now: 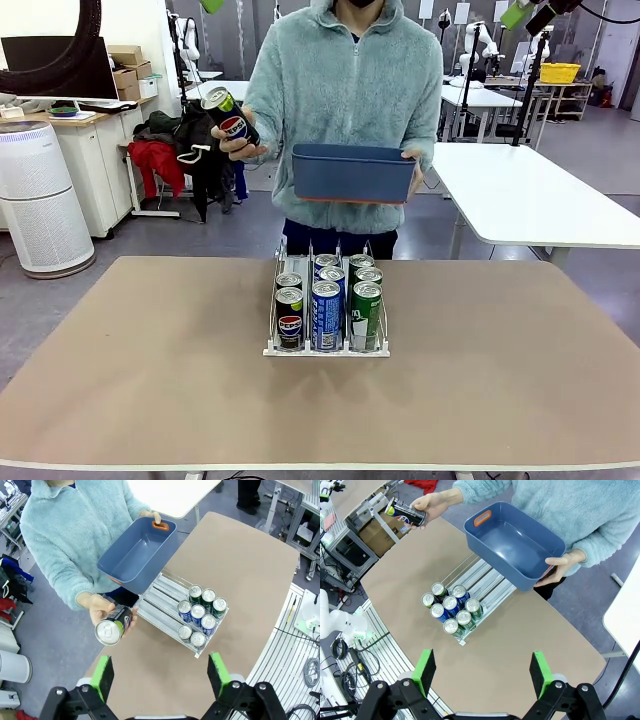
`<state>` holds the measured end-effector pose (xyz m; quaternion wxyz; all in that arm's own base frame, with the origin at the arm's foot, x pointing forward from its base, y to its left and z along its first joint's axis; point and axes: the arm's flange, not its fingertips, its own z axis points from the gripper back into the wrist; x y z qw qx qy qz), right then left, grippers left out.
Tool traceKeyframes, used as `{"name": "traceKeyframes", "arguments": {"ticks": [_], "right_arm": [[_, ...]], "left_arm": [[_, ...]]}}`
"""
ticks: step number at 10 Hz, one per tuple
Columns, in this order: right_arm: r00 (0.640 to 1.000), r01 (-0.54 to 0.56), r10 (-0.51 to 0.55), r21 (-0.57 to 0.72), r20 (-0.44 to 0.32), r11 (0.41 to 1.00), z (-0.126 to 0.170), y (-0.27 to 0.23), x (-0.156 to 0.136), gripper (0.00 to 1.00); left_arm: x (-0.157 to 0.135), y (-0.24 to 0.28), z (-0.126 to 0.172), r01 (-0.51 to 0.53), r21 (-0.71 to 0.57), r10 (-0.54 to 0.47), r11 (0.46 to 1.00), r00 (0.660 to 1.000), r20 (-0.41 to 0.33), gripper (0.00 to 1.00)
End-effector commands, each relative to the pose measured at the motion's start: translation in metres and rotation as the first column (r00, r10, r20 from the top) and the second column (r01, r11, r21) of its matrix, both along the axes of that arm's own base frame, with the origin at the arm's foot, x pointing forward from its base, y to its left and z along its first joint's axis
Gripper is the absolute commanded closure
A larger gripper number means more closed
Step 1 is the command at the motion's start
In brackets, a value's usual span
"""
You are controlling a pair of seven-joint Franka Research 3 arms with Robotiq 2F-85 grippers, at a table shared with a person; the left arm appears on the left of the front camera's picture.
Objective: Fill the beverage cans into the dispenser.
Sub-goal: Pick up the Pepsi coke handed by the human.
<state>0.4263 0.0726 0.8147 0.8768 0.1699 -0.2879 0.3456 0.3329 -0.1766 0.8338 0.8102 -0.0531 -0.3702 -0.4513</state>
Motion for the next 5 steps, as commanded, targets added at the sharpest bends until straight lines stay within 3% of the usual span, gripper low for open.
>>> {"name": "traceKeyframes", "arguments": {"ticks": [1,5], "right_arm": [[1.000,-0.007,0.007,0.005,0.000,1.000,-0.001,0.000,-0.002,0.00],[1.000,-0.007,0.007,0.005,0.000,1.000,-0.001,0.000,-0.002,0.00]], "left_arm": [[0.000,0.000,0.000,0.000,0.000,0.000,1.000,1.000,0.000,0.00],[0.010,0.008,-0.013,-0.045,0.008,0.045,0.999,0.999,-0.013,0.00]]}}
